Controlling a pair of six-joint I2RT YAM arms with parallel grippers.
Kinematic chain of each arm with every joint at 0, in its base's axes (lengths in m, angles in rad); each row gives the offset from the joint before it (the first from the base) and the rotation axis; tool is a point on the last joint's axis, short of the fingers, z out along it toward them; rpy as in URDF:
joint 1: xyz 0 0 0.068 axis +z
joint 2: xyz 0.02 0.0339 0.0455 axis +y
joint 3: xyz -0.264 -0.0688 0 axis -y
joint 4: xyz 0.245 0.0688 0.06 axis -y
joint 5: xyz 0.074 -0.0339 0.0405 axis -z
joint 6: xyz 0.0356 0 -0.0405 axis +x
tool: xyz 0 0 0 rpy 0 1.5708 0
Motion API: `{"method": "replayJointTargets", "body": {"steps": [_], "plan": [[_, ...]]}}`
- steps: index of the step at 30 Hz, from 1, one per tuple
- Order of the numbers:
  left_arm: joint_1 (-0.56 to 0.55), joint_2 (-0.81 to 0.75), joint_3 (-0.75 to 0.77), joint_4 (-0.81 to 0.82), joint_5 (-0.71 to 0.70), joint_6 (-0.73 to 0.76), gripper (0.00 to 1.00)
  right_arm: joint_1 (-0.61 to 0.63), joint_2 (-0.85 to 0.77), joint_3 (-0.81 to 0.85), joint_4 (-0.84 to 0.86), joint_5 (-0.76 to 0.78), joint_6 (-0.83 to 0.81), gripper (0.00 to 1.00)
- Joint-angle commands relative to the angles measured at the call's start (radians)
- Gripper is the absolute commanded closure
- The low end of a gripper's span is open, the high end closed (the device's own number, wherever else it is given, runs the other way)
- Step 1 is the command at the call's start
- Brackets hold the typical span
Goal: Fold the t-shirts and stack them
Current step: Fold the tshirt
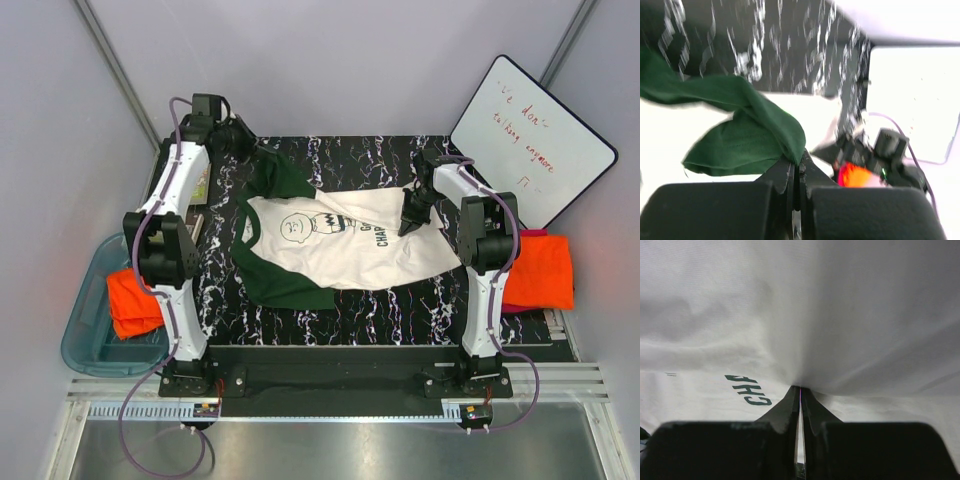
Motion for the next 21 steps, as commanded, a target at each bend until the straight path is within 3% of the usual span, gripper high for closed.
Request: {"method": "replayJointTargets", "body": {"steps": [1,11,19,20,21], "plan": [[-0.007,-0.137,-0.106,-0.004,0.166,-0.074,1.0,0.0,-0.019,0.003,0.011,-0.029,-0.012,0.91],[-0.004,-0.34,-0.312,-0.164,0.255,-0.068,1.0,-0.002,-0.008,0.013,0.015,-0.036,-0.01,0.91],[-0.007,-0.586,-0.692,-0.294,0.172,-0.057,1.0,0.001,0.007,0.01,0.022,-0.042,-0.005,0.91],[-0.009,-0.595,-0.714,-0.358,0.156,-0.042,0.74,0.001,0.01,0.01,0.022,-0.042,-0.004,0.91],[-0.01,-0.607,-0.734,-0.395,0.146,-0.01,0.22,0.001,0.012,0.014,0.024,-0.042,-0.002,0.91]]}}
